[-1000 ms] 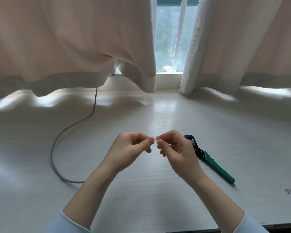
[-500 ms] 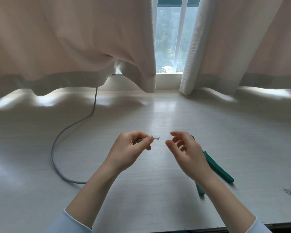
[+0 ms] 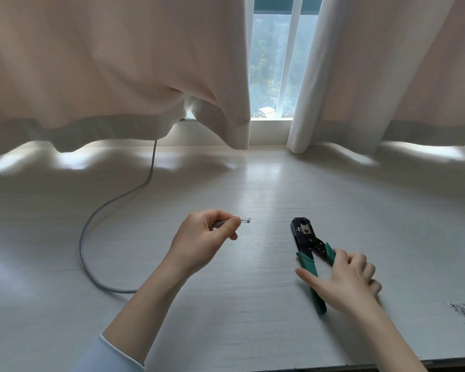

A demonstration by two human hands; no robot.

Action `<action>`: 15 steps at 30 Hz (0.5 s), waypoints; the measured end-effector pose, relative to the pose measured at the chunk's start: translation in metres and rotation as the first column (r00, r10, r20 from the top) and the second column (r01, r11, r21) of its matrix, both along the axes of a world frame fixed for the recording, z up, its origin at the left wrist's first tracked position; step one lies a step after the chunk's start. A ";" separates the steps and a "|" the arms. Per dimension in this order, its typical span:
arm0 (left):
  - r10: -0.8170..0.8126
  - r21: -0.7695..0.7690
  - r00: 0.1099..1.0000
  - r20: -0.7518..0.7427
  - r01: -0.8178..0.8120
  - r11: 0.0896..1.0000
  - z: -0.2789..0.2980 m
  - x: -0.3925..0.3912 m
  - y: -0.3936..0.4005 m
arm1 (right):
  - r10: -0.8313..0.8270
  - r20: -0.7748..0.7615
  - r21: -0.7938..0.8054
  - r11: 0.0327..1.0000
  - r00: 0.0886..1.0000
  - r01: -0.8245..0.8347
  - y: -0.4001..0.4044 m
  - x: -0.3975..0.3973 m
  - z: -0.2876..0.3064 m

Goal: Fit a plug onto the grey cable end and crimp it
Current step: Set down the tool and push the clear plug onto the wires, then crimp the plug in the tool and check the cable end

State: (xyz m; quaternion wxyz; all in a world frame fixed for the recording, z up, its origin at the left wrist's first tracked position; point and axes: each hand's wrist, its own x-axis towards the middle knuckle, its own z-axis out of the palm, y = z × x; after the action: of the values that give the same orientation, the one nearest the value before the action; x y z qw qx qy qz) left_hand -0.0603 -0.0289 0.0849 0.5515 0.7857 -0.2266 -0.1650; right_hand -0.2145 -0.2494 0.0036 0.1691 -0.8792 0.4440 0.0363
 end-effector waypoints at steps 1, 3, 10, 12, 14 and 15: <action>0.000 0.000 1.000 -0.001 0.000 1.000 0.000 0.000 0.000 | -0.002 0.003 -0.001 1.000 1.000 0.002 0.001 0.000 0.000; -0.001 -0.003 1.000 -0.004 0.001 1.000 0.000 -0.001 -0.001 | -0.008 0.026 -0.001 1.000 1.000 0.008 0.004 0.001 0.000; 0.002 -0.015 1.000 -0.003 -0.002 1.000 -0.001 -0.001 -0.002 | -0.055 0.096 0.081 0.996 0.994 0.047 0.001 0.007 0.002; 0.007 -0.023 1.000 -0.002 -0.007 1.000 -0.002 0.000 -0.002 | -0.079 0.139 0.103 0.993 0.987 0.065 0.001 0.008 0.001; 0.010 -0.028 1.000 -0.003 -0.010 1.000 -0.002 0.000 -0.003 | -0.094 0.164 0.132 0.989 0.982 0.073 0.001 0.008 0.002; 0.011 -0.029 1.000 -0.003 -0.011 1.000 -0.002 0.000 -0.003 | -0.100 0.179 0.151 0.986 0.979 0.073 0.000 0.007 0.003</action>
State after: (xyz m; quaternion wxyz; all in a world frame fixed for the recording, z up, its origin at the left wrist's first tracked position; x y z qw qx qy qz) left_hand -0.0600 -0.0315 0.0827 0.5641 0.7786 -0.2240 -0.1597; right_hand -0.2071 -0.2492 0.0064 0.2741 -0.8440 0.4606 -0.0214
